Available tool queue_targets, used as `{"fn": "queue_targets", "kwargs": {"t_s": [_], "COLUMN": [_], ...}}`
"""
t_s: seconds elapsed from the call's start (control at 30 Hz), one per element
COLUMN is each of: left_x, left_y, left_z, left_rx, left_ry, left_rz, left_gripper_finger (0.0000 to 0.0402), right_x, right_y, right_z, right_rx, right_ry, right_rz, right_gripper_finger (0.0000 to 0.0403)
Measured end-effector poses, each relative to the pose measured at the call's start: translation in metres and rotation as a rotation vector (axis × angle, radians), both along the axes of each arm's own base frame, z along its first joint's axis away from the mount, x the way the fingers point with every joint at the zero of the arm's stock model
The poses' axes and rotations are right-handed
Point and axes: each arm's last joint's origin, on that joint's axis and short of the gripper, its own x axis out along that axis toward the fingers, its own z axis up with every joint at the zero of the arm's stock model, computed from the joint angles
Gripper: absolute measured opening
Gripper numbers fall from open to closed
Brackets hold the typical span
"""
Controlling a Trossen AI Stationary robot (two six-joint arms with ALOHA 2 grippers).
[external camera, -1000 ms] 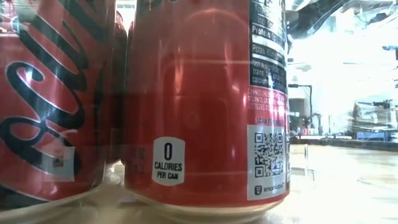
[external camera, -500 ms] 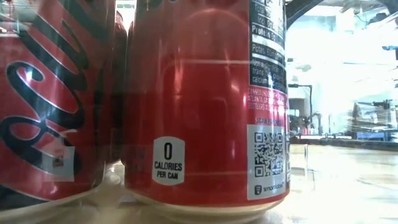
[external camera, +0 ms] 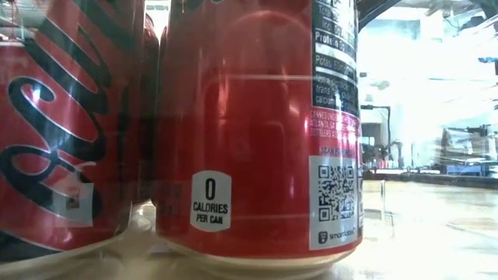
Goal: Sort soda cans
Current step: Adjust the blue soda can in the bottom transparent bin
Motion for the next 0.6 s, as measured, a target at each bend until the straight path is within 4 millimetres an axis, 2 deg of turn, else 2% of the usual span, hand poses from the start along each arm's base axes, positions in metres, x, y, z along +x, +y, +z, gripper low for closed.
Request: {"fn": "queue_targets", "kwargs": {"t_s": [0.27,0.5,0.6], "left_x": [0.0,0.0,0.0], "left_y": [0.0,0.0,0.0], "left_z": [0.0,0.0,0.0], "left_rx": [-0.001,-0.003,-0.004], "left_ry": [-0.001,0.001,0.002], "left_rz": [0.0,0.0,-0.001], "left_gripper_finger": [0.0,0.0,0.0], "right_x": [0.001,0.005,0.005], "right_y": [0.007,0.012,0.016], "right_z": [0.002,0.023,0.026], "right_rx": [-0.026,-0.079,-0.056], "right_ry": [0.014,-0.025,0.015], "right_rz": [0.041,0.075,0.101], "right_gripper_finger": [0.0388,0.0383,0.037]}}
